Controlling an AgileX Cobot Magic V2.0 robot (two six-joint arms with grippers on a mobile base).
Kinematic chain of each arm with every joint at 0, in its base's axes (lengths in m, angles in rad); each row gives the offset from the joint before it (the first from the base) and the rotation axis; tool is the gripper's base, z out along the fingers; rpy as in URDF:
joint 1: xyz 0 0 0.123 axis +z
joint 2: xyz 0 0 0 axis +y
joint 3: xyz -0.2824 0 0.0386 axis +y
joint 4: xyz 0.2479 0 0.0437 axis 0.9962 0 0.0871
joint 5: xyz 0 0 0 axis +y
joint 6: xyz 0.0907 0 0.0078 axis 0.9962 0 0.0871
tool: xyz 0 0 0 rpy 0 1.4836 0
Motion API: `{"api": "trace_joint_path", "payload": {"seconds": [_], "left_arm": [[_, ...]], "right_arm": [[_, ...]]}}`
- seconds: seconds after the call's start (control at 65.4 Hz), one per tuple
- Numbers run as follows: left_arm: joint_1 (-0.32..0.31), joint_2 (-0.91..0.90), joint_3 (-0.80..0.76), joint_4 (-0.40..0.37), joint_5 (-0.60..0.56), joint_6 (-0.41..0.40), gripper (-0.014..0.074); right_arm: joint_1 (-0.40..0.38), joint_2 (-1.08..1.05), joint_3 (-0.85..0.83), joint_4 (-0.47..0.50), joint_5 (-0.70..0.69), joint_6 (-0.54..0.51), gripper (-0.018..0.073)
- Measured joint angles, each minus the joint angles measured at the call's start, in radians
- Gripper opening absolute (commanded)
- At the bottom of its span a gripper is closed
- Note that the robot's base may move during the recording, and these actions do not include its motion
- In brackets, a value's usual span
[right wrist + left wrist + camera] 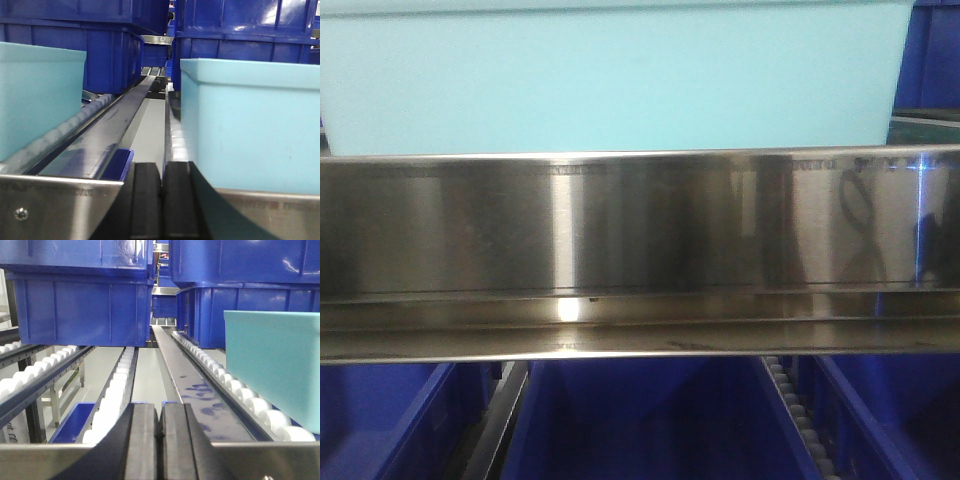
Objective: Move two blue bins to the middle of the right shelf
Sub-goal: 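Lower both grippers onto the side walls of the light-blue bin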
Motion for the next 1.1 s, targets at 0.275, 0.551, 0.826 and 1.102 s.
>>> {"api": "trace_joint_path", "payload": {"seconds": [0.275, 0.551, 0.826, 1.102], "left_arm": [[0.000, 0.000, -0.092, 0.000, 0.097, 0.000, -0.0111], [0.001, 0.104, -0.466, 0.000, 0.433, 0.000, -0.0111], [0.001, 0.421, -0.730, 0.008, 0.660, 0.000, -0.0111], [0.001, 0.590, -0.797, 0.020, 0.761, 0.000, -0.0111]], "right_arm": [[0.000, 0.000, -0.040, 0.002, 0.012, 0.000, -0.0165], [0.000, 0.049, -0.401, 0.008, 0.376, 0.000, -0.0165], [0.000, 0.358, -0.664, 0.010, 0.609, 0.000, -0.0165], [0.000, 0.600, -0.872, 0.014, 0.669, 0.000, -0.0165]]}}
